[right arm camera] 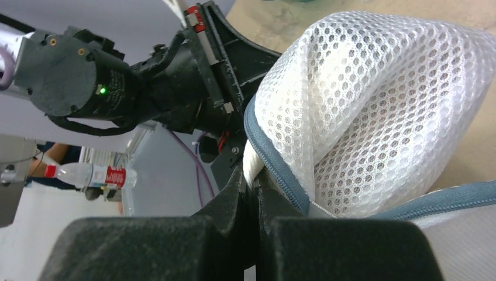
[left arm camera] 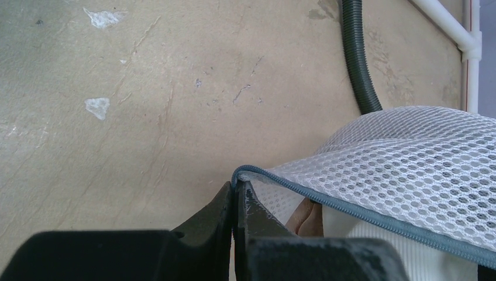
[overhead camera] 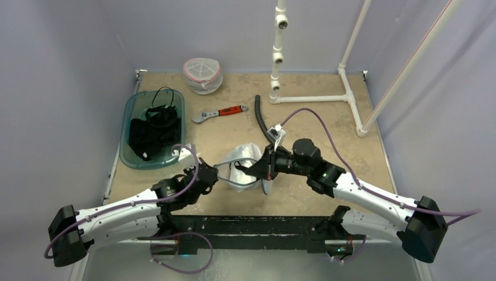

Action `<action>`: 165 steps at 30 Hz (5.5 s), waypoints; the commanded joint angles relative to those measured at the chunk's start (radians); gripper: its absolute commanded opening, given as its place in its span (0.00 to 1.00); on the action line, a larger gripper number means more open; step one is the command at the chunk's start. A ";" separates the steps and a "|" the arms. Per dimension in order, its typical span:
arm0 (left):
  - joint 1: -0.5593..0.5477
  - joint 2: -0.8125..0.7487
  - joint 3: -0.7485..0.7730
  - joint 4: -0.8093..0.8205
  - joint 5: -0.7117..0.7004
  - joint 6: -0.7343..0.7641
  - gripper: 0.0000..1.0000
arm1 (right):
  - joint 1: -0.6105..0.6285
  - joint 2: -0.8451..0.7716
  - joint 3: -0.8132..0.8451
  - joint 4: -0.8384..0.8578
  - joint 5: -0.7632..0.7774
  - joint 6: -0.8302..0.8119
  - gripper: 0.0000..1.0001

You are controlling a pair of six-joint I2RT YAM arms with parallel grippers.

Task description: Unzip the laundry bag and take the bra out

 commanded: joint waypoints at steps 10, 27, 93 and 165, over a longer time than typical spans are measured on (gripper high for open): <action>0.002 0.129 0.226 0.081 0.006 0.120 0.00 | -0.002 0.066 0.119 -0.073 -0.144 -0.286 0.00; 0.100 0.235 0.359 0.072 0.011 0.218 0.00 | 0.009 -0.040 0.143 -0.082 -0.324 -0.399 0.00; 0.107 -0.181 0.287 0.036 0.179 0.330 0.64 | -0.036 -0.219 0.331 0.006 0.058 -0.223 0.00; 0.332 0.215 -0.231 1.806 0.875 -0.181 0.97 | -0.036 -0.223 0.605 0.000 -0.081 -0.452 0.00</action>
